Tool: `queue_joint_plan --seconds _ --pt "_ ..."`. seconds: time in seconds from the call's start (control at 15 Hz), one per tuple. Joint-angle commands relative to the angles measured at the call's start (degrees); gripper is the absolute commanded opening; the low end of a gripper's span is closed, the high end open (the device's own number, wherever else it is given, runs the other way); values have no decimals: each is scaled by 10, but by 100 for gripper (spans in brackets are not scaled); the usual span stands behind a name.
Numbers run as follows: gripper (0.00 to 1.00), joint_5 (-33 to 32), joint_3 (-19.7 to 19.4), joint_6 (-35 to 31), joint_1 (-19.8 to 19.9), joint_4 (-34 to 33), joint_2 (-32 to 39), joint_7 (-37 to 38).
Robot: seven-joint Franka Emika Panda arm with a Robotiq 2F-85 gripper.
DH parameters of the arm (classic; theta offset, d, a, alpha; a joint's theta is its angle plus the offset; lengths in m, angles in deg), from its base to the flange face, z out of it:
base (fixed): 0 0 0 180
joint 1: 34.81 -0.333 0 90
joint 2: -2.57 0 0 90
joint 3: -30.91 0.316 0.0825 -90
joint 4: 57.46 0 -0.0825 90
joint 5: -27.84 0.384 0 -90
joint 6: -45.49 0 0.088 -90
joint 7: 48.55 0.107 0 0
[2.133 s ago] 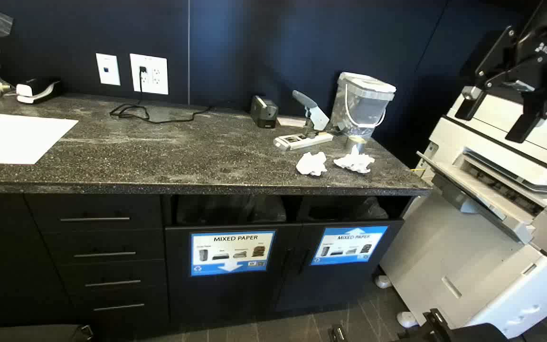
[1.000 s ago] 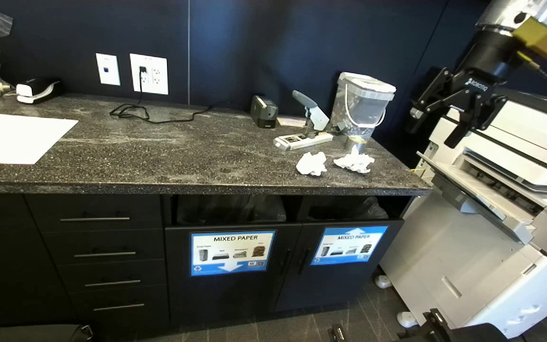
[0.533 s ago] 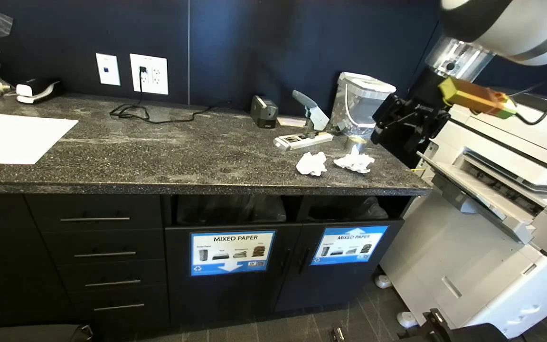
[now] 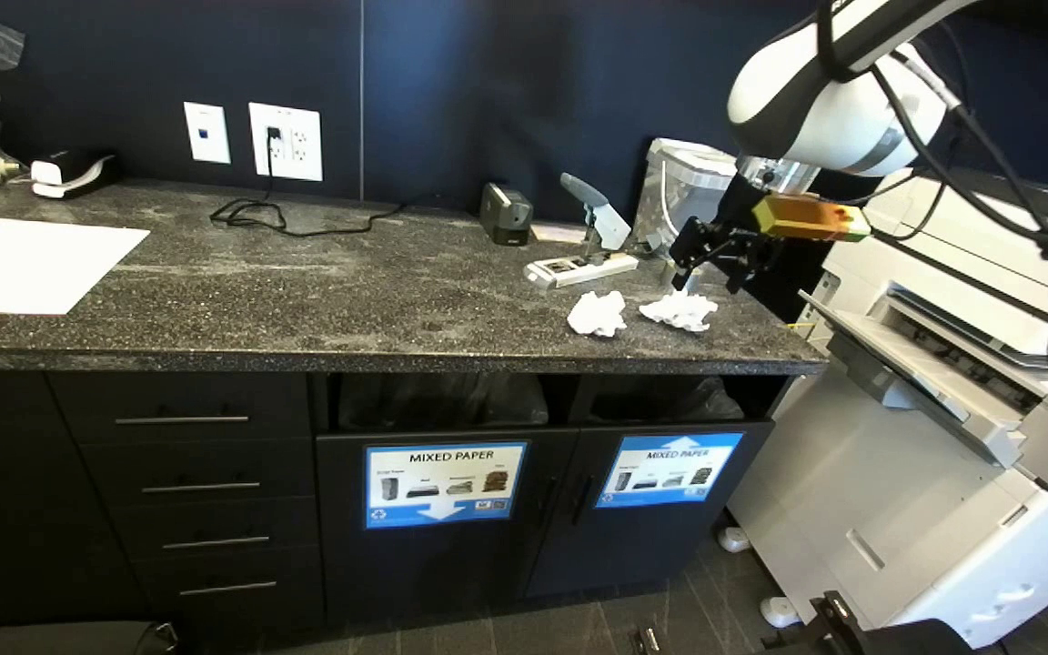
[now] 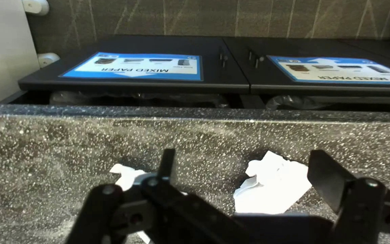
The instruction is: Pick up the papers from the counter and throw them in the bin
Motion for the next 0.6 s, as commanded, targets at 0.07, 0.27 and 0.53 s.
queue_joint_plan --seconds 0.07,0.27,0.53 --pt "100 -42 -2 -5 16 -135 114 4" --pt "100 -64 -10 -5 24 -206 180 4" --pt "100 -58 -8 12 46 -296 262 -6"
